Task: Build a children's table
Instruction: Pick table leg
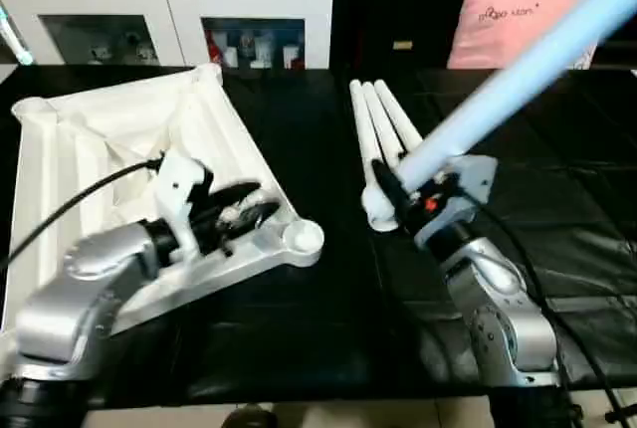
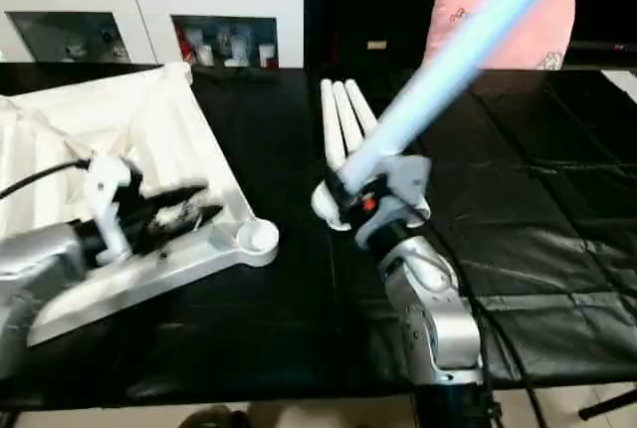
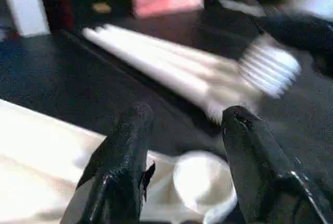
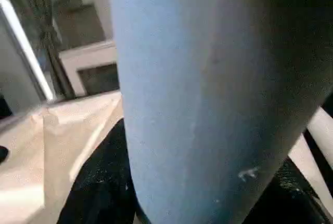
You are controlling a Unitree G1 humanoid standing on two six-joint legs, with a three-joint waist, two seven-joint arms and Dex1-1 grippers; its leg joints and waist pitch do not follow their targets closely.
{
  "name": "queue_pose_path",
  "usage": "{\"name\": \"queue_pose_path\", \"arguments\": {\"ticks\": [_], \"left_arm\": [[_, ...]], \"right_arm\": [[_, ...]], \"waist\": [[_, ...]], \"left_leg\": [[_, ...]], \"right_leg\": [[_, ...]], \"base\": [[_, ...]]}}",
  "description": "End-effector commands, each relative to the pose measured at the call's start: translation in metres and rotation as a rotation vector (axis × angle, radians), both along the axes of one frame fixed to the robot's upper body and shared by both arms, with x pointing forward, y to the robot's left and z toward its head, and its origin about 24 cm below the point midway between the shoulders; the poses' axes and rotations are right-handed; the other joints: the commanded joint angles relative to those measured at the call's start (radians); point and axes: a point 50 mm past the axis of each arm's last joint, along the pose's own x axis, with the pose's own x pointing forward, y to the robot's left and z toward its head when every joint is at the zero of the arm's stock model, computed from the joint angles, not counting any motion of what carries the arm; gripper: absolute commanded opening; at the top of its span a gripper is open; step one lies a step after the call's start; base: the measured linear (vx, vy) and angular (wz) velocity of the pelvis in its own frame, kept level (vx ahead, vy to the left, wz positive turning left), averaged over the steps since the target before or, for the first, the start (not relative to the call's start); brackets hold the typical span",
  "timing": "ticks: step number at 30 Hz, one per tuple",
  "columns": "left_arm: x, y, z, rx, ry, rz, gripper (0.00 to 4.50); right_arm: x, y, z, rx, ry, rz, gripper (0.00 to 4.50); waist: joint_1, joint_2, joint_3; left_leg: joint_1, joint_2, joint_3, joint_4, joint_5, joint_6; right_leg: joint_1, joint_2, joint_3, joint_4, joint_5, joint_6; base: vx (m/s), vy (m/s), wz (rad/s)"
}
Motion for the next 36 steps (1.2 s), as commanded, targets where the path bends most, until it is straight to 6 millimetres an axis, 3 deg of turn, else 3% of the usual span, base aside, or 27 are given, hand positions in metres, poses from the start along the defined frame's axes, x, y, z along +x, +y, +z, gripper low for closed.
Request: {"name": "queue_pose_path", "arguments": {"ticks": [1, 5, 11, 13, 14, 16, 17, 20, 21, 23, 24, 25, 26, 29, 31, 32, 34, 36], "left_arm": [[-0.001, -0.002, 0.005, -0.016, -0.024, 0.032, 2.69], [-0.004, -0.008, -0.001, -0.079, -0.012, 0.110, 3.00], [-0.009, -0.015, -0.005, -0.085, -0.004, 0.127, 3.43], [-0.009, -0.016, -0.005, -0.089, -0.004, 0.135, 3.57], [-0.009, -0.016, -0.005, -0.101, -0.006, 0.161, 3.59], [-0.009, -0.016, -0.004, -0.103, -0.010, 0.179, 3.90], [-0.008, -0.015, -0.004, -0.094, -0.020, 0.192, 3.98], [-0.008, -0.012, -0.003, -0.080, -0.044, 0.244, 4.01], [-0.007, -0.009, -0.003, -0.066, -0.066, 0.298, 4.08], [-0.005, -0.004, -0.003, -0.040, -0.087, 0.384, 4.34], [-0.004, -0.003, -0.003, -0.038, -0.085, 0.414, 4.40], [-0.004, -0.003, -0.003, -0.038, -0.085, 0.415, 4.40], [-0.005, 0.000, 0.001, 0.021, -0.122, 0.452, 4.40], [-0.008, 0.004, 0.002, 0.061, -0.148, 0.493, 4.40], [-0.010, 0.006, 0.000, 0.066, -0.144, 0.512, 4.40], [-0.010, 0.007, -0.003, 0.062, -0.140, 0.524, 4.40], [-0.009, 0.009, -0.003, 0.066, -0.137, 0.542, 4.40], [-0.009, 0.007, 0.000, 0.052, -0.142, 0.534, 4.40]], "right_arm": [[0.003, -0.002, 0.006, 0.040, -0.020, -0.015, 1.94], [0.001, -0.002, 0.006, 0.068, -0.029, -0.076, 1.94], [0.001, -0.005, 0.004, 0.076, -0.015, -0.122, 1.94], [0.001, -0.006, 0.003, 0.073, -0.011, -0.134, 1.94], [0.001, -0.006, 0.003, 0.098, 0.000, -0.138, 1.94], [0.001, -0.006, 0.002, 0.112, 0.005, -0.133, 1.94], [0.001, -0.005, 0.000, 0.083, 0.005, -0.127, 1.94], [-0.002, 0.000, -0.002, 0.046, 0.002, -0.092, 1.94], [-0.003, 0.004, -0.004, 0.013, 0.004, -0.067, 1.94], [-0.003, 0.005, -0.006, -0.046, 0.014, -0.066, 1.94], [-0.002, 0.004, -0.006, -0.067, 0.018, -0.078, 1.94], [-0.002, 0.004, -0.006, -0.067, 0.018, -0.078, 1.94], [0.000, 0.002, -0.003, -0.055, 0.036, -0.083, 1.94], [-0.001, 0.001, -0.001, -0.059, 0.048, -0.068, 1.94], [-0.005, -0.002, -0.003, -0.076, 0.047, -0.052, 1.94], [-0.007, -0.003, -0.005, -0.067, 0.056, -0.049, 1.94], [-0.010, -0.002, -0.004, -0.058, 0.063, -0.045, 1.94], [-0.010, -0.001, 0.001, -0.077, 0.044, -0.034, 1.94]], "waist": [[0.000, 0.004, -0.064], [-0.005, 0.002, -0.065], [-0.009, -0.002, -0.062], [-0.009, -0.005, -0.061], [-0.011, -0.013, -0.061], [-0.011, -0.011, -0.061], [-0.012, -0.020, -0.061], [-0.012, -0.018, -0.060], [-0.011, -0.026, -0.061], [-0.011, -0.027, -0.060], [-0.014, -0.039, -0.060], [-0.012, -0.035, -0.060], [-0.015, -0.045, -0.060], [-0.013, -0.033, -0.060], [-0.012, -0.040, -0.061], [-0.011, -0.035, -0.060], [-0.011, -0.044, -0.061], [-0.012, -0.040, -0.061]], "left_leg": [[0.032, 0.049, -0.026, -0.084, -0.297, -0.062], [0.028, 0.050, -0.025, -0.082, -0.271, -0.057], [0.030, 0.049, -0.025, -0.084, -0.281, -0.056], [0.031, 0.049, -0.024, -0.084, -0.282, -0.056], [0.030, 0.049, -0.023, -0.084, -0.284, -0.056], [0.031, 0.050, -0.025, -0.085, -0.298, -0.060], [0.030, 0.050, -0.024, -0.085, -0.298, -0.059], [0.029, 0.050, -0.025, -0.085, -0.289, -0.060], [0.028, 0.051, -0.025, -0.085, -0.280, -0.058], [0.029, 0.052, -0.025, -0.085, -0.285, -0.058], [0.029, 0.052, -0.024, -0.084, -0.281, -0.059], [0.030, 0.053, -0.024, -0.084, -0.279, -0.060], [0.031, 0.052, -0.023, -0.084, -0.284, -0.059], [0.034, 0.054, -0.029, -0.087, -0.291, -0.066], [0.038, 0.055, -0.028, -0.086, -0.305, -0.075], [0.036, 0.054, -0.028, -0.088, -0.315, -0.080], [0.034, 0.053, -0.028, -0.087, -0.309, -0.074], [0.033, 0.052, -0.029, -0.087, -0.304, -0.076]], "right_leg": [[0.015, -0.071, 0.039, -0.090, -0.206, -0.138], [0.016, -0.070, 0.038, -0.089, -0.166, -0.134], [0.013, -0.066, 0.039, -0.092, -0.201, -0.109], [0.012, -0.066, 0.039, -0.094, -0.201, -0.106], [0.013, -0.066, 0.039, -0.095, -0.207, -0.102], [0.011, -0.067, 0.040, -0.096, -0.218, -0.095], [0.012, -0.066, 0.039, -0.097, -0.221, -0.093], [0.013, -0.066, 0.039, -0.097, -0.211, -0.083], [0.016, -0.067, 0.039, -0.095, -0.204, -0.082], [0.015, -0.067, 0.039, -0.097, -0.208, -0.078], [0.016, -0.066, 0.039, -0.096, -0.207, -0.078], [0.015, -0.067, 0.039, -0.096, -0.205, -0.079], [0.013, -0.066, 0.039, -0.097, -0.209, -0.077], [0.012, -0.063, 0.038, -0.093, -0.177, -0.072], [0.011, -0.062, 0.037, -0.093, -0.158, -0.074], [0.011, -0.063, 0.037, -0.095, -0.153, -0.076], [0.015, -0.064, 0.038, -0.094, -0.140, -0.075], [0.015, -0.063, 0.037, -0.093, -0.139, -0.081]], "base": [[0.000, 0.000, 0.00], [0.000, 0.000, 0.00], [0.000, 0.000, 0.00], [0.000, 0.000, 0.00], [0.000, 0.000, 0.00], [0.000, 0.000, 0.00], [0.000, 0.000, 0.00], [0.000, 0.000, 0.00], [0.000, 0.000, 0.00], [0.000, 0.000, 0.00], [0.000, 0.000, 0.00], [0.000, 0.000, 0.00], [0.000, 0.000, 0.00], [0.000, 0.000, 0.00], [0.000, 0.000, 0.00], [0.000, 0.000, 0.00], [0.000, 0.000, 0.00], [0.000, 0.000, 0.00]]}}
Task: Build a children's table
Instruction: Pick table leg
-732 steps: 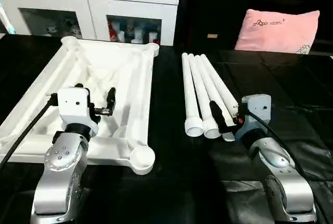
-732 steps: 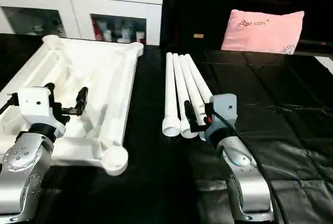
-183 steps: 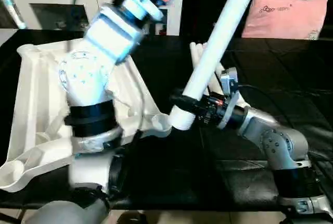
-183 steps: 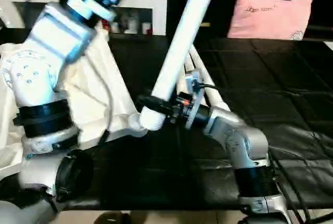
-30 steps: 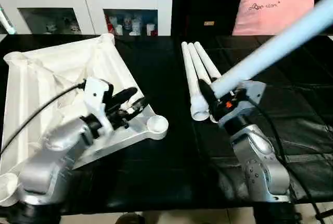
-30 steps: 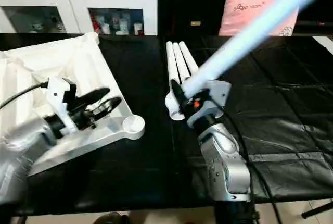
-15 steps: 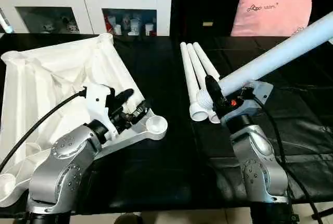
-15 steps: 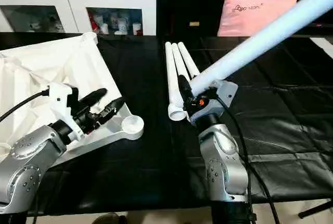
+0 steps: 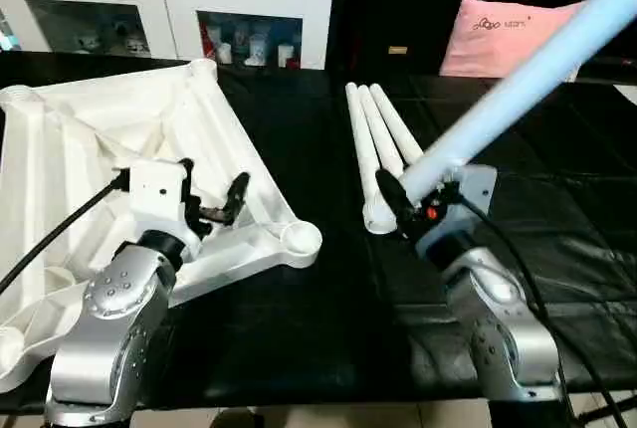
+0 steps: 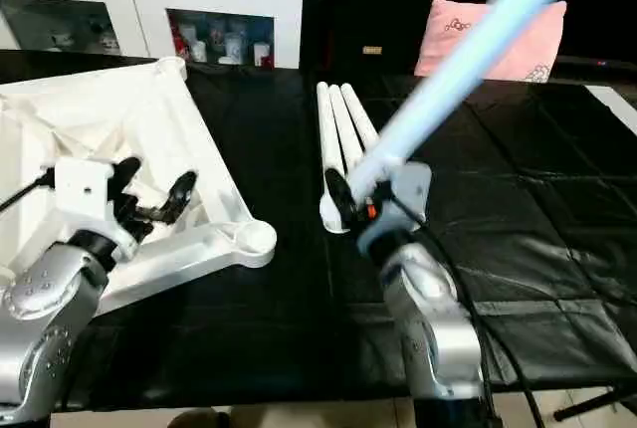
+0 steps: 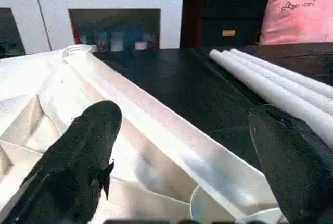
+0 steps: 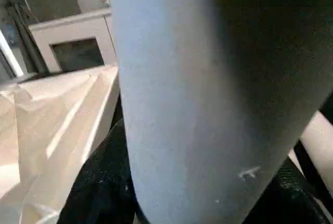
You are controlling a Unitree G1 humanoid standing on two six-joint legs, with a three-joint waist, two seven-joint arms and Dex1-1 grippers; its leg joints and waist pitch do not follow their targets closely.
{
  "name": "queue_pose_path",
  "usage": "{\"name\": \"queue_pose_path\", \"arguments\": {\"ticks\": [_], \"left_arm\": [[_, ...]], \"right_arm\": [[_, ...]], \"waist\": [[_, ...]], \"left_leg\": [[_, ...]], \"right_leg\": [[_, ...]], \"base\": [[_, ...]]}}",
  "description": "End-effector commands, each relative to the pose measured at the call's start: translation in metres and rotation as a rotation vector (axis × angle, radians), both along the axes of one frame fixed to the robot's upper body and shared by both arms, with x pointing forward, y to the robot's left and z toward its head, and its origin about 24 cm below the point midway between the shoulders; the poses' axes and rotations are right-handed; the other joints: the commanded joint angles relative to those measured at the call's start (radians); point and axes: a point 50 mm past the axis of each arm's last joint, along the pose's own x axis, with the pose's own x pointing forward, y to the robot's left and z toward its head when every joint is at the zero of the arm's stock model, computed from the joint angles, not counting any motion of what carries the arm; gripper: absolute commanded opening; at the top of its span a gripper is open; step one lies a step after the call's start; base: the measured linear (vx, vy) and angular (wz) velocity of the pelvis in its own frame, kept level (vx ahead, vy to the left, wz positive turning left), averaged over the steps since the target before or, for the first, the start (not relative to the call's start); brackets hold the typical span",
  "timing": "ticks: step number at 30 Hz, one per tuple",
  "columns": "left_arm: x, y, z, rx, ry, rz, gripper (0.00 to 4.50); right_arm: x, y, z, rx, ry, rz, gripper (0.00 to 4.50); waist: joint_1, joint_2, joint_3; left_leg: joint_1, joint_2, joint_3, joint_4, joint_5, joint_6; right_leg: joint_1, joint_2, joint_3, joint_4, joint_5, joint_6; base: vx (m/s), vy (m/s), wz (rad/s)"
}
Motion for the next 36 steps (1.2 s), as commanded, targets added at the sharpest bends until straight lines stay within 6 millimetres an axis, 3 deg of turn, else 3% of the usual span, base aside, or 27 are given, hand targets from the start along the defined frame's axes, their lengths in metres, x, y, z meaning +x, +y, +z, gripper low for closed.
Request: {"name": "queue_pose_path", "arguments": {"ticks": [1, 2, 3, 4, 5, 6, 7, 8, 9, 10, 11, 12, 13, 14, 15, 16, 17, 18, 19, 20, 21, 25, 26, 28, 31, 34, 36], "left_arm": [[0.000, -0.003, 0.005, 0.028, -0.031, 0.003, 4.40], [0.000, -0.003, 0.005, 0.028, -0.031, 0.003, 4.40], [0.000, -0.005, 0.002, 0.068, -0.032, 0.013, 4.40], [-0.001, -0.006, 0.001, 0.073, -0.028, 0.014, 4.40], [-0.001, -0.009, 0.001, 0.047, -0.025, 0.007, 4.40], [-0.002, -0.012, 0.001, 0.008, -0.026, -0.008, 4.40], [-0.003, -0.012, 0.002, 0.000, -0.026, -0.012, 4.40], [-0.003, -0.010, 0.003, -0.050, -0.037, 0.002, 4.40], [-0.002, -0.008, 0.002, -0.047, -0.027, 0.010, 4.40], [-0.001, -0.008, 0.002, -0.027, -0.022, 0.012, 4.40], [0.000, -0.008, 0.002, -0.006, -0.026, 0.003, 4.40], [0.000, -0.008, 0.003, 0.006, -0.033, -0.005, 4.40], [0.000, -0.007, 0.003, 0.010, -0.028, -0.007, 4.40], [0.000, -0.007, 0.002, 0.011, -0.024, -0.007, 4.40], [0.001, -0.006, 0.003, 0.026, -0.033, -0.004, 4.40], [0.001, -0.006, 0.003, 0.028, -0.034, -0.003, 4.40], [0.001, -0.005, 0.003, 0.034, -0.035, 0.000, 4.40], [0.002, -0.004, 0.004, 0.038, -0.033, 0.005, 4.40], [0.002, -0.004, 0.004, 0.040, -0.033, 0.006, 4.40], [0.002, -0.003, 0.004, 0.042, -0.031, 0.007, 4.40], [0.003, -0.003, 0.004, 0.047, -0.034, 0.005, 4.40], [0.004, -0.001, 0.005, 0.083, -0.039, -0.017, 4.40], [0.004, -0.001, 0.005, 0.083, -0.039, -0.017, 4.40], [0.005, 0.001, 0.005, 0.094, -0.033, -0.029, 4.40], [0.008, 0.001, -0.007, 0.157, 0.064, -0.157, 4.40], [0.009, 0.001, -0.020, 0.200, 0.175, -0.302, 4.40], [0.009, 0.002, -0.024, 0.216, 0.218, -0.372, 4.40]], "right_arm": [[-0.001, 0.002, 0.012, -0.084, -0.083, 0.021, 1.94], [-0.001, 0.002, 0.012, -0.084, -0.083, 0.021, 1.94], [-0.003, 0.001, 0.009, -0.125, -0.088, 0.015, 1.94], [-0.003, -0.001, 0.008, -0.126, -0.080, 0.006, 1.94], [-0.004, -0.003, 0.007, -0.116, -0.067, -0.012, 1.94], [-0.005, -0.005, 0.006, -0.097, -0.045, -0.022, 1.94], [-0.005, -0.005, 0.005, -0.093, -0.040, -0.023, 1.94], [-0.006, -0.006, 0.004, -0.047, -0.027, -0.025, 1.94], [-0.006, -0.008, 0.004, -0.027, -0.019, -0.033, 1.94], [-0.005, -0.009, 0.004, -0.037, -0.018, -0.036, 1.94], [-0.005, -0.009, 0.005, -0.042, -0.021, -0.028, 1.94], [-0.005, -0.009, 0.005, -0.045, -0.030, -0.019, 1.94], [-0.005, -0.009, 0.006, -0.038, -0.029, -0.016, 1.94], [-0.005, -0.009, 0.006, -0.034, -0.030, -0.015, 1.94], [-0.005, -0.010, 0.005, -0.037, -0.026, -0.022, 1.94], [-0.005, -0.010, 0.005, -0.037, -0.025, -0.023, 1.94], [-0.004, -0.011, 0.005, -0.041, -0.023, -0.027, 1.94], [-0.004, -0.011, 0.005, -0.022, -0.021, -0.025, 1.94], [-0.004, -0.011, 0.005, -0.017, -0.020, -0.023, 1.94], [-0.005, -0.011, 0.005, -0.007, -0.018, -0.018, 1.94], [-0.004, -0.011, 0.004, -0.030, -0.022, -0.024, 1.94], [-0.002, -0.012, 0.008, -0.036, -0.053, -0.021, 1.94], [-0.002, -0.012, 0.008, -0.036, -0.053, -0.021, 1.94], [0.000, -0.013, 0.009, -0.037, -0.059, -0.042, 1.94], [0.001, -0.012, 0.008, -0.044, -0.047, -0.033, 1.94], [0.003, -0.011, 0.009, -0.081, -0.058, 0.001, 1.94], [0.005, -0.010, 0.008, -0.109, -0.058, 0.017, 1.94]], "waist": [[0.001, 0.033, -0.057], [-0.003, 0.025, -0.055], [-0.001, 0.028, -0.055], [-0.019, 0.037, -0.061], [-0.021, 0.052, -0.060], [-0.044, 0.071, -0.059], [-0.055, 0.082, -0.057], [-0.061, 0.084, -0.058], [-0.046, 0.073, -0.044], [-0.024, 0.043, -0.033], [-0.015, 0.007, -0.046], [0.030, -0.023, -0.056], [0.040, -0.026, -0.059], [0.055, -0.027, -0.063], [0.055, -0.031, -0.066], [0.059, -0.022, -0.063], [0.055, -0.016, -0.063], [0.049, 0.013, -0.065], [0.032, 0.035, -0.063], [0.023, 0.054, -0.079], [0.003, 0.069, -0.078], [-0.005, 0.066, -0.062], [-0.007, 0.055, -0.059], [-0.014, 0.046, -0.051], [-0.012, 0.044, -0.050], [-0.009, 0.041, -0.055], [-0.009, 0.039, -0.062]], "left_leg": [[0.036, 0.052, -0.032, -0.086, -0.319, -0.086], [0.034, 0.052, -0.030, -0.087, -0.327, -0.087], [-0.013, 0.029, -0.075, -0.117, -0.336, -0.003], [-0.002, 0.035, -0.113, -0.102, -0.327, 0.033], [0.003, 0.044, -0.134, -0.111, -0.360, 0.032], [0.018, 0.077, -0.207, -0.137, -0.449, 0.033], [0.047, 0.100, -0.282, -0.155, -0.521, 0.052], [0.075, 0.170, -0.246, -0.148, -0.524, 0.037], [0.041, 0.152, -0.204, -0.158, -0.538, 0.064], [-0.003, 0.067, -0.121, -0.128, -0.553, 0.035], [-0.002, 0.016, -0.094, -0.061, -0.473, 0.019], [-0.015, 0.006, -0.077, 0.049, -0.186, 0.023], [-0.052, 0.006, -0.085, 0.078, -0.117, 0.043], [-0.093, -0.006, -0.101, 0.113, -0.120, 0.068], [-0.104, -0.017, -0.111, 0.129, -0.145, 0.079], [-0.076, -0.015, -0.111, 0.099, -0.131, 0.069], [-0.062, -0.010, -0.108, 0.072, -0.107, 0.066], [-0.021, 0.010, -0.094, -0.009, -0.027, 0.063], [0.016, 0.039, -0.089, -0.052, -0.025, 0.101], [0.046, 0.066, -0.104, -0.058, -0.040, 0.097], [0.052, 0.094, -0.126, -0.070, -0.069, 0.063], [0.041, 0.053, -0.092, -0.090, -0.354, -0.082], [0.038, 0.048, -0.084, -0.093, -0.403, -0.107], [0.034, 0.040, -0.073, -0.095, -0.469, -0.119], [0.040, 0.034, -0.073, -0.094, -0.497, -0.118], [0.042, 0.037, -0.066, -0.094, -0.430, -0.105], [0.035, 0.037, -0.060, -0.094, -0.363, -0.095]], "right_leg": [[0.011, -0.066, 0.037, -0.088, -0.150, -0.091], [0.011, -0.064, 0.036, -0.093, -0.160, -0.086], [0.049, -0.069, -0.030, -0.084, -0.158, -0.099], [0.050, -0.069, -0.052, -0.080, -0.086, -0.145], [0.052, -0.055, -0.068, -0.072, -0.085, -0.173], [0.049, -0.019, -0.086, -0.028, -0.088, -0.208], [0.023, 0.006, -0.085, 0.027, -0.149, -0.233], [-0.003, -0.007, -0.061, 0.032, -0.153, -0.209], [0.009, -0.015, -0.042, 0.054, -0.121, -0.150], [0.016, -0.064, 0.015, -0.033, -0.123, -0.109], [0.015, -0.110, 0.051, -0.094, -0.263, -0.077], [0.039, -0.202, 0.111, -0.161, -0.590, 0.091], [0.059, -0.213, 0.138, -0.154, -0.626, 0.163], [0.072, -0.219, 0.156, -0.131, -0.553, 0.276], [0.078, -0.219, 0.149, -0.106, -0.356, 0.270], [0.070, -0.198, 0.124, -0.100, -0.191, 0.129], [0.072, -0.180, 0.104, -0.097, -0.119, 0.037], [0.067, -0.116, 0.043, -0.087, -0.022, -0.127], [0.037, -0.046, 0.000, -0.061, 0.007, -0.185], [0.027, -0.028, -0.012, -0.034, 0.006, -0.190], [0.024, -0.025, -0.021, -0.023, 0.024, -0.183], [0.037, -0.061, -0.004, -0.071, -0.044, -0.169], [0.037, -0.067, 0.002, -0.080, -0.107, -0.151], [0.030, -0.076, 0.014, -0.099, -0.294, -0.110], [0.017, -0.082, 0.022, -0.117, -0.451, -0.065], [0.013, -0.079, 0.026, -0.114, -0.383, -0.072], [0.021, -0.076, 0.025, -0.103, -0.297, -0.090]], "base": [[0.000, 0.000, 0.00], [0.000, 0.000, 0.00], [0.000, 0.000, 0.00], [-0.008, -0.025, 0.41], [0.010, -0.016, 0.29], [0.015, -0.058, 0.55], [0.007, -0.092, 0.56], [0.012, -0.182, 0.74], [0.007, -0.140, 0.47], [0.000, -0.199, 0.25], [0.007, -0.197, 0.03], [0.007, -0.197, 0.03], [0.003, -0.138, -0.13], [-0.012, -0.064, -0.12], [-0.012, -0.064, -0.12], [0.000, 0.000, 0.00], [-0.012, 0.053, 0.03], [-0.012, 0.053, 0.03], [-0.002, 0.121, 0.06], [-0.007, 0.140, 0.03], [-0.007, 0.140, 0.03], [-0.036, 0.097, 0.02], [-0.052, 0.038, -0.05], [-0.051, 0.028, -0.07], [0.000, 0.000, 0.00], [0.000, 0.000, 0.00], [0.000, 0.000, 0.00]]}}
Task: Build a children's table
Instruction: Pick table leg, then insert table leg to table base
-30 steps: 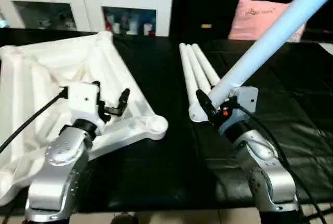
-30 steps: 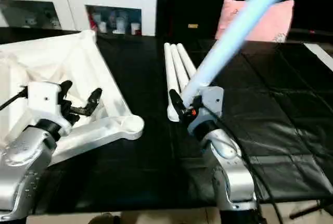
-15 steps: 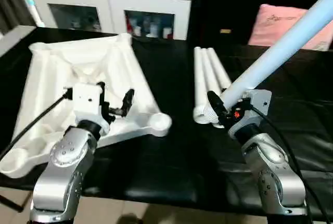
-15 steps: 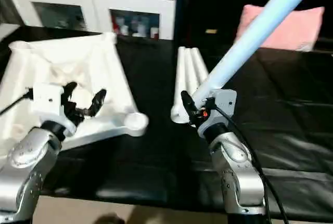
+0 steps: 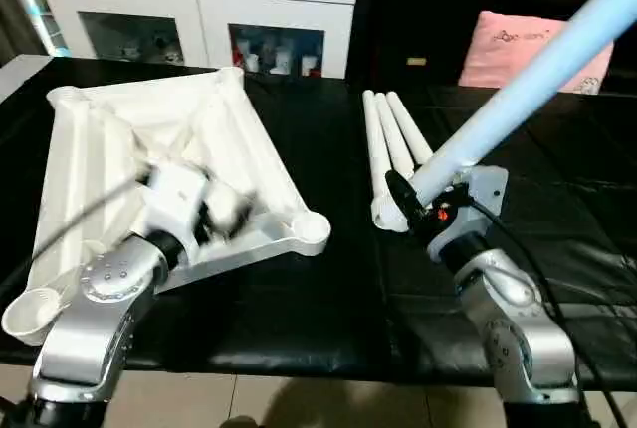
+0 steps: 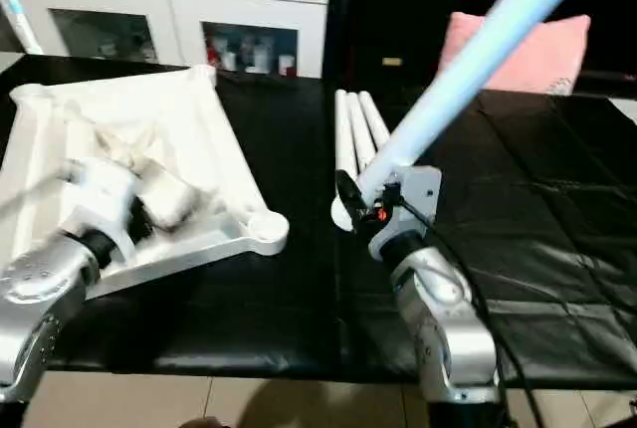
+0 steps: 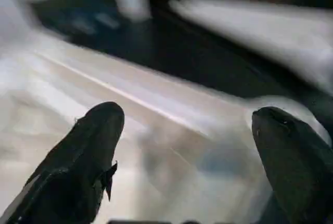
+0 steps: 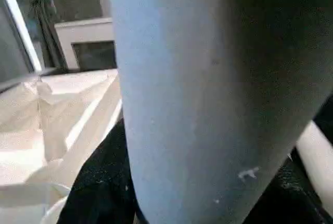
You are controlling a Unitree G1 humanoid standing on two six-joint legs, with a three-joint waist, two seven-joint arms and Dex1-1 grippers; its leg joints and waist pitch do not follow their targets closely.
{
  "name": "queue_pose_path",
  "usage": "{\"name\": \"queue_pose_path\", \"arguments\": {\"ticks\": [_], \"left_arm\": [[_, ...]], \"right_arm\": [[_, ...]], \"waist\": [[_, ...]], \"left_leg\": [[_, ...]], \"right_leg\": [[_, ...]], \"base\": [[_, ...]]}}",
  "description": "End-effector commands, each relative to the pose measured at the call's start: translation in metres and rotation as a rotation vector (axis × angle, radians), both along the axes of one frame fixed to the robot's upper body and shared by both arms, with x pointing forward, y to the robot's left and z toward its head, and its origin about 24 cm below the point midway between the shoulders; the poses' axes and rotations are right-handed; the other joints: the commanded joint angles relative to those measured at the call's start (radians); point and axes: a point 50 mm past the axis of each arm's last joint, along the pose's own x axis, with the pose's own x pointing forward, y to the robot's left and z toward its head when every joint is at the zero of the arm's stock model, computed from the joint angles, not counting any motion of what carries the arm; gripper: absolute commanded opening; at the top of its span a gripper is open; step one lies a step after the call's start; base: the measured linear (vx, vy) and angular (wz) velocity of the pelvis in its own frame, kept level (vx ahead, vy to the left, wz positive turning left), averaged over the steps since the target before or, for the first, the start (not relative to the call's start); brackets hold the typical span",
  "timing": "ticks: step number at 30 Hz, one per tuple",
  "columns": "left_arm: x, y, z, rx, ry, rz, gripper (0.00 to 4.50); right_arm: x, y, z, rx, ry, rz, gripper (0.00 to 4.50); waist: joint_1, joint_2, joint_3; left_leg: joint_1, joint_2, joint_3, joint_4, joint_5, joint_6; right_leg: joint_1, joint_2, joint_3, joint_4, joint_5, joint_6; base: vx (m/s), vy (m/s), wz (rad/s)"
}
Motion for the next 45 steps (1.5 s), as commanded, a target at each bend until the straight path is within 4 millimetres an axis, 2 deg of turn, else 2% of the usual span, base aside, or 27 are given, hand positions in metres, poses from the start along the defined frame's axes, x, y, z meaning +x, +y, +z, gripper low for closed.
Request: {"name": "queue_pose_path", "arguments": {"ticks": [1, 2, 3, 4, 5, 6, 7, 8, 9, 12, 14, 15, 19, 22, 24, 25, 26, 27, 30, 31, 34, 38, 39, 42, 45], "left_arm": [[0.003, -0.001, 0.000, 0.020, 0.063, -0.110, 4.40], [0.003, -0.001, 0.000, 0.020, 0.063, -0.110, 4.40], [0.003, 0.001, 0.000, 0.018, 0.115, -0.175, 4.40], [0.003, 0.001, 0.000, 0.018, 0.115, -0.175, 4.40], [0.003, 0.003, 0.001, 0.021, 0.135, -0.200, 4.40], [0.004, 0.005, 0.001, 0.047, 0.161, -0.228, 4.40], [0.004, 0.005, 0.001, 0.047, 0.161, -0.228, 4.40], [0.006, 0.008, 0.001, 0.067, 0.180, -0.247, 4.40], [0.007, 0.011, 0.001, 0.074, 0.214, -0.269, 4.40], [0.011, 0.014, 0.001, 0.027, 0.265, -0.283, 4.02], [0.011, 0.013, 0.002, 0.006, 0.278, -0.307, 4.02], [0.006, 0.012, 0.002, -0.021, 0.320, -0.372, 3.98], [0.006, 0.014, -0.002, 0.018, 0.348, -0.400, 3.59], [0.010, 0.014, -0.004, 0.013, 0.367, -0.413, 3.24], [0.014, 0.015, -0.006, 0.030, 0.383, -0.424, 3.15], [0.014, 0.015, -0.006, 0.030, 0.383, -0.424, 3.08], [0.016, 0.016, -0.008, 0.045, 0.385, -0.421, 3.00], [0.018, 0.017, -0.010, 0.068, 0.388, -0.412, 2.89], [0.024, 0.021, -0.012, 0.109, 0.378, -0.389, 2.71], [0.026, 0.021, -0.012, 0.107, 0.373, -0.384, 2.66], [0.028, 0.021, -0.011, 0.103, 0.373, -0.382, 2.35], [0.029, 0.020, -0.013, 0.118, 0.397, -0.421, 2.11], [0.029, 0.020, -0.013, 0.121, 0.401, -0.426, 1.92], [0.030, 0.021, -0.015, 0.140, 0.407, -0.431, 1.87], [0.030, 0.021, -0.016, 0.144, 0.411, -0.436, 1.54]], "right_arm": [[0.004, 0.003, 0.002, -0.024, -0.017, 0.030, 1.94], [0.004, 0.003, 0.002, -0.024, -0.017, 0.030, 1.94], [0.005, 0.004, 0.003, -0.030, -0.016, 0.045, 1.94], [0.005, 0.004, 0.003, -0.030, -0.016, 0.045, 1.94], [0.005, 0.004, 0.003, -0.034, -0.015, 0.053, 1.94], [0.005, 0.005, 0.002, -0.039, -0.011, 0.066, 1.94], [0.005, 0.005, 0.002, -0.039, -0.011, 0.066, 1.94], [0.006, 0.005, 0.002, -0.042, -0.008, 0.075, 1.94], [0.006, 0.005, 0.002, -0.040, -0.006, 0.078, 1.94], [0.006, 0.006, 0.001, -0.029, -0.001, 0.086, 1.94], [0.006, 0.007, 0.000, -0.022, 0.004, 0.089, 1.94], [0.005, 0.007, -0.001, -0.016, 0.010, 0.095, 1.94], [0.005, 0.007, -0.003, -0.015, 0.013, 0.101, 1.94], [0.005, 0.008, -0.003, -0.014, 0.012, 0.104, 1.94], [0.005, 0.008, -0.003, -0.014, 0.009, 0.107, 1.94], [0.005, 0.008, -0.003, -0.014, 0.009, 0.107, 1.94], [0.005, 0.008, -0.002, -0.014, 0.008, 0.107, 1.94], [0.005, 0.008, -0.002, -0.015, 0.007, 0.108, 1.94], [0.004, 0.007, -0.003, -0.018, 0.004, 0.105, 1.94], [0.004, 0.007, -0.003, -0.019, 0.003, 0.104, 1.94], [0.005, 0.007, -0.003, -0.021, 0.001, 0.102, 1.94], [0.004, 0.007, -0.005, -0.024, 0.002, 0.105, 1.94], [0.004, 0.007, -0.005, -0.024, 0.002, 0.105, 1.94], [0.004, 0.008, -0.005, -0.024, 0.003, 0.107, 1.94], [0.004, 0.008, -0.005, -0.022, 0.004, 0.108, 1.94]], "waist": [[0.000, 0.014, -0.046], [0.000, 0.015, -0.047], [-0.001, 0.015, -0.049], [0.001, 0.015, -0.051], [0.000, 0.012, -0.050], [0.003, 0.012, -0.050], [0.003, 0.016, -0.051], [0.002, 0.015, -0.051], [0.003, 0.015, -0.051], [0.002, 0.015, -0.053], [0.002, 0.017, -0.052], [0.003, 0.016, -0.052], [0.003, 0.015, -0.049], [0.004, 0.023, -0.048], [0.006, 0.022, -0.047], [0.005, 0.021, -0.047], [0.005, 0.025, -0.047], [0.004, 0.022, -0.049], [0.004, 0.027, -0.051], [0.004, 0.025, -0.051], [0.005, 0.026, -0.053], [0.005, 0.028, -0.051], [0.005, 0.027, -0.050], [0.006, 0.029, -0.049], [0.006, 0.029, -0.050]], "left_leg": [[0.015, 0.043, -0.009, -0.095, -0.304, -0.060], [0.015, 0.043, -0.006, -0.093, -0.298, -0.058], [0.012, 0.044, -0.004, -0.094, -0.276, -0.060], [0.016, 0.046, 0.001, -0.090, -0.261, -0.060], [0.014, 0.047, 0.002, -0.092, -0.250, -0.059], [0.018, 0.048, 0.006, -0.090, -0.234, -0.053], [0.019, 0.048, 0.007, -0.090, -0.223, -0.052], [0.016, 0.048, 0.006, -0.091, -0.215, -0.051], [0.020, 0.047, 0.008, -0.089, -0.211, -0.052], [0.022, 0.049, 0.010, -0.089, -0.208, -0.054], [0.023, 0.048, 0.012, -0.089, -0.207, -0.054], [0.023, 0.050, 0.011, -0.089, -0.208, -0.054], [0.024, 0.050, 0.013, -0.092, -0.236, -0.051], [0.027, 0.052, 0.011, -0.094, -0.263, -0.061], [0.030, 0.051, 0.011, -0.095, -0.283, -0.066], [0.027, 0.052, 0.009, -0.097, -0.285, -0.069], [0.026, 0.053, 0.008, -0.097, -0.285, -0.072], [0.027, 0.053, 0.009, -0.096, -0.278, -0.071], [0.025, 0.052, 0.009, -0.094, -0.250, -0.068], [0.025, 0.051, 0.009, -0.094, -0.248, -0.067], [0.025, 0.053, 0.009, -0.093, -0.231, -0.065], [0.026, 0.053, 0.009, -0.093, -0.245, -0.064], [0.026, 0.052, 0.010, -0.093, -0.252, -0.063], [0.026, 0.054, 0.009, -0.095, -0.264, -0.066], [0.026, 0.055, 0.008, -0.095, -0.261, -0.066]], "right_leg": [[0.014, -0.066, 0.044, -0.089, -0.268, -0.095], [0.012, -0.066, 0.045, -0.087, -0.257, -0.102], [0.017, -0.065, 0.043, -0.082, -0.228, -0.115], [0.014, -0.061, 0.044, -0.078, -0.185, -0.130], [0.017, -0.061, 0.043, -0.077, -0.165, -0.135], [0.016, -0.061, 0.043, -0.076, -0.146, -0.143], [0.017, -0.059, 0.042, -0.071, -0.127, -0.150], [0.020, -0.059, 0.042, -0.071, -0.118, -0.151], [0.017, -0.057, 0.041, -0.069, -0.105, -0.152], [0.020, -0.058, 0.041, -0.065, -0.080, -0.166], [0.020, -0.059, 0.042, -0.065, -0.070, -0.175], [0.021, -0.060, 0.042, -0.064, -0.068, -0.180], [0.020, -0.061, 0.044, -0.070, -0.122, -0.175], [0.017, -0.062, 0.045, -0.073, -0.164, -0.169], [0.014, -0.062, 0.046, -0.077, -0.188, -0.166], [0.018, -0.064, 0.045, -0.077, -0.190, -0.167], [0.018, -0.065, 0.045, -0.076, -0.186, -0.168], [0.019, -0.064, 0.045, -0.075, -0.171, -0.169], [0.022, -0.064, 0.044, -0.072, -0.124, -0.171], [0.022, -0.063, 0.044, -0.072, -0.117, -0.173], [0.024, -0.063, 0.042, -0.066, -0.074, -0.191], [0.024, -0.065, 0.043, -0.068, -0.090, -0.197], [0.023, -0.064, 0.044, -0.071, -0.106, -0.195], [0.022, -0.066, 0.044, -0.071, -0.125, -0.194], [0.023, -0.067, 0.044, -0.071, -0.123, -0.194]], "base": [[0.000, 0.000, 0.00], [0.000, 0.000, 0.00], [0.000, 0.000, 0.00], [0.000, 0.000, 0.00], [0.000, 0.000, 0.00], [0.000, 0.000, 0.00], [0.000, 0.000, 0.00], [0.000, 0.000, 0.00], [0.000, 0.000, 0.00], [0.000, 0.000, 0.00], [0.000, 0.000, 0.00], [0.000, 0.000, 0.00], [0.000, 0.000, 0.00], [0.000, 0.000, 0.00], [0.000, 0.000, 0.00], [0.000, 0.000, 0.00], [0.000, 0.000, 0.00], [0.000, 0.000, 0.00], [0.000, 0.000, 0.00], [0.000, 0.000, 0.00], [0.000, 0.000, 0.00], [0.000, 0.000, 0.00], [0.000, 0.000, 0.00], [0.000, 0.000, 0.00], [0.000, 0.000, 0.00]]}}
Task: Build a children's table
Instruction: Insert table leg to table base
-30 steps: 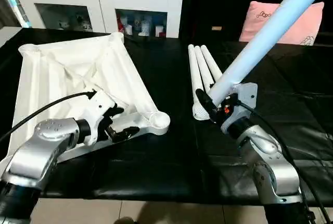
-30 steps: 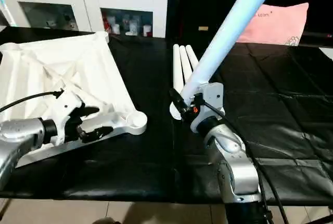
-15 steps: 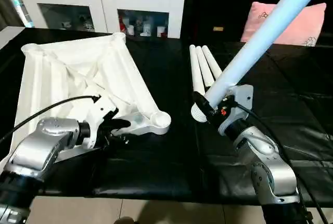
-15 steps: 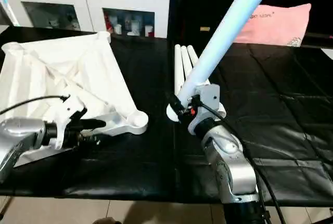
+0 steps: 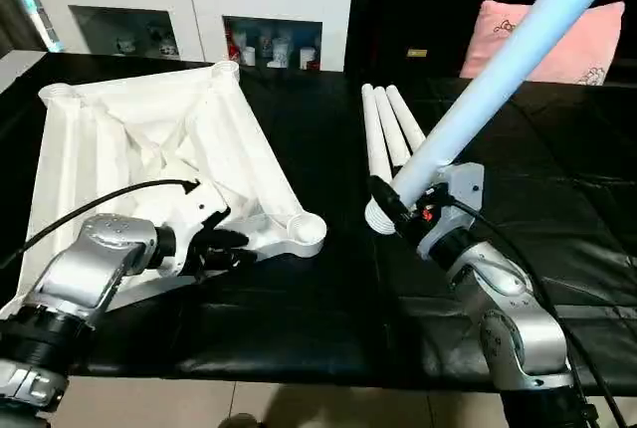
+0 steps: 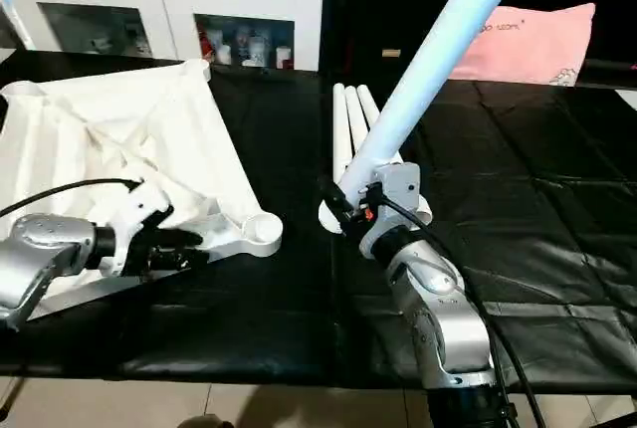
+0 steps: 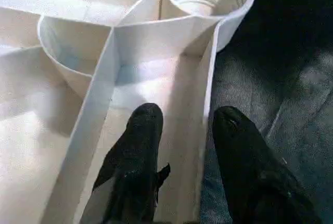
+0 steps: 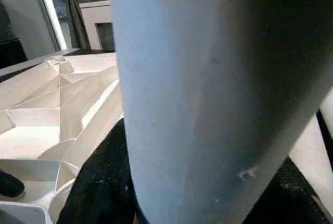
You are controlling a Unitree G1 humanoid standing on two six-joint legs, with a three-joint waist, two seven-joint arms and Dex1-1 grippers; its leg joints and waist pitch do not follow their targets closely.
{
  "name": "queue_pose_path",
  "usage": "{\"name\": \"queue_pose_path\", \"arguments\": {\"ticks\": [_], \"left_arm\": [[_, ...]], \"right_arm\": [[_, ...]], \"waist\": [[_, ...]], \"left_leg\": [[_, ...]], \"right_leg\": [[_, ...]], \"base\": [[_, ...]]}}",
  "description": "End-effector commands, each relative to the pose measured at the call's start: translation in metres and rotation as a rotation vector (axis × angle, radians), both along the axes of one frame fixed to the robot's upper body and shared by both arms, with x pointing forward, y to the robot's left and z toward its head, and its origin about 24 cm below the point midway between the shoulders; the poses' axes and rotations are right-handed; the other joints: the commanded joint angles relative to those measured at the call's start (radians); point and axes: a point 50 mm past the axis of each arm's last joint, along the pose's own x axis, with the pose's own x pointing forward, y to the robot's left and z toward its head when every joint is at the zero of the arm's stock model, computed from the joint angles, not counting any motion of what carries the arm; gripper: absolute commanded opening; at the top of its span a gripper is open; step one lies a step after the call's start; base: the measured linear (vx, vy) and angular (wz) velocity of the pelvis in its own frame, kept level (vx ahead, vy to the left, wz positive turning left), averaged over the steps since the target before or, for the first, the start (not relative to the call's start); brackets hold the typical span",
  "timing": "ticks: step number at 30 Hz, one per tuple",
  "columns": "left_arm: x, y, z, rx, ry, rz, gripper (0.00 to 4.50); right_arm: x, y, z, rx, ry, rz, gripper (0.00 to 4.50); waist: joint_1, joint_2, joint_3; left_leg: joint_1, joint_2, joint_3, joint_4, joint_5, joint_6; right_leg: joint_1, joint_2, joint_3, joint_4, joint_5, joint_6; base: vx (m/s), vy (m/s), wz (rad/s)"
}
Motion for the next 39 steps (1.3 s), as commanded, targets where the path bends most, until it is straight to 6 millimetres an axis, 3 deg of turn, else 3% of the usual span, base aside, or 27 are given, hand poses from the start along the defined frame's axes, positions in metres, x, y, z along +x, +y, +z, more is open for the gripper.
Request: {"name": "queue_pose_path", "arguments": {"ticks": [1, 11, 17, 18, 20, 22, 24, 25, 31, 32, 33, 34, 39], "left_arm": [[0.003, -0.001, 0.004, 0.015, -0.013, -0.019, 1.54], [0.004, -0.003, 0.000, 0.037, -0.017, -0.050, 0.56], [0.003, -0.009, -0.001, 0.022, -0.021, -0.112, 0.07], [0.002, -0.011, -0.001, 0.015, -0.019, -0.128, 0.02], [0.001, -0.012, -0.002, 0.010, -0.017, -0.138, 0.00], [-0.002, -0.017, -0.002, 0.000, -0.026, -0.191, 0.00], [-0.004, -0.022, -0.002, -0.006, -0.050, -0.258, 0.00], [-0.005, -0.024, -0.003, -0.007, -0.043, -0.267, 0.00], [-0.009, -0.029, -0.006, 0.014, -0.048, -0.322, 0.00], [-0.010, -0.029, -0.007, 0.015, -0.048, -0.326, 0.00], [-0.010, -0.029, -0.007, 0.015, -0.047, -0.327, 0.00], [-0.012, -0.030, -0.007, 0.016, -0.048, -0.333, 0.00], [-0.013, -0.030, -0.009, 0.016, -0.058, -0.326, 0.00]], "right_arm": [[0.000, -0.001, 0.001, 0.003, -0.014, -0.004, 1.94], [0.003, 0.002, -0.006, -0.040, 0.025, 0.004, 1.94], [0.015, 0.018, -0.003, -0.086, -0.030, 0.061, 1.94], [0.018, 0.020, -0.003, -0.084, -0.018, 0.081, 1.94], [0.020, 0.021, -0.002, -0.079, -0.015, 0.103, 1.94], [0.025, 0.027, 0.001, -0.067, -0.036, 0.196, 1.94], [0.029, 0.032, 0.002, -0.059, -0.054, 0.259, 1.94], [0.030, 0.034, 0.002, -0.052, -0.049, 0.288, 1.94], [0.032, 0.046, -0.009, -0.029, 0.049, 0.425, 1.94], [0.032, 0.047, -0.010, -0.041, 0.042, 0.431, 1.94], [0.032, 0.048, -0.011, -0.048, 0.036, 0.433, 1.94], [0.031, 0.049, -0.012, -0.058, 0.020, 0.439, 1.94], [0.029, 0.059, -0.022, -0.046, 0.018, 0.470, 1.94]], "waist": [[0.000, 0.023, -0.054], [-0.001, 0.020, -0.053], [-0.005, 0.024, -0.053], [-0.007, 0.020, -0.053], [-0.005, 0.022, -0.057], [-0.005, 0.012, -0.059], [-0.003, 0.013, -0.060], [-0.002, 0.008, -0.059], [0.004, 0.007, -0.055], [0.004, 0.002, -0.054], [0.005, 0.003, -0.054], [0.006, -0.003, -0.054], [0.006, -0.009, -0.054]], "left_leg": [[0.025, 0.041, -0.008, -0.087, -0.271, -0.058], [0.025, 0.041, -0.007, -0.087, -0.272, -0.056], [0.026, 0.042, -0.007, -0.087, -0.274, -0.058], [0.026, 0.043, -0.007, -0.087, -0.274, -0.056], [0.025, 0.043, -0.006, -0.084, -0.248, -0.054], [0.023, 0.042, -0.003, -0.079, -0.209, -0.036], [0.021, 0.041, -0.003, -0.078, -0.196, -0.027], [0.021, 0.043, 0.000, -0.077, -0.187, -0.018], [0.026, 0.048, 0.001, -0.082, -0.216, -0.016], [0.026, 0.049, 0.002, -0.083, -0.220, -0.018], [0.026, 0.048, 0.001, -0.084, -0.222, -0.023], [0.024, 0.048, 0.002, -0.083, -0.215, -0.021], [0.025, 0.049, 0.003, -0.085, -0.215, -0.019]], "right_leg": [[0.030, -0.073, 0.043, -0.072, -0.120, -0.182], [0.029, -0.074, 0.044, -0.074, -0.129, -0.187], [0.028, -0.074, 0.044, -0.073, -0.131, -0.192], [0.028, -0.073, 0.044, -0.073, -0.121, -0.195], [0.031, -0.074, 0.043, -0.067, -0.079, -0.201], [0.036, -0.073, 0.042, -0.063, -0.011, -0.211], [0.038, -0.076, 0.041, -0.061, -0.006, -0.218], [0.037, -0.076, 0.042, -0.063, -0.005, -0.223], [0.031, -0.079, 0.040, -0.066, -0.083, -0.221], [0.031, -0.079, 0.040, -0.067, -0.091, -0.220], [0.032, -0.080, 0.040, -0.067, -0.104, -0.216], [0.032, -0.082, 0.041, -0.066, -0.107, -0.213], [0.028, -0.081, 0.040, -0.067, -0.119, -0.207]], "base": [[0.000, 0.000, 0.00], [0.000, 0.000, 0.00], [0.000, 0.000, 0.00], [0.000, 0.000, 0.00], [0.000, 0.000, 0.00], [0.000, 0.000, 0.00], [0.000, 0.000, 0.00], [0.000, 0.000, 0.00], [0.000, 0.000, 0.00], [0.000, 0.000, 0.00], [0.000, 0.000, 0.00], [0.000, 0.000, 0.00], [0.000, 0.000, 0.00]]}}
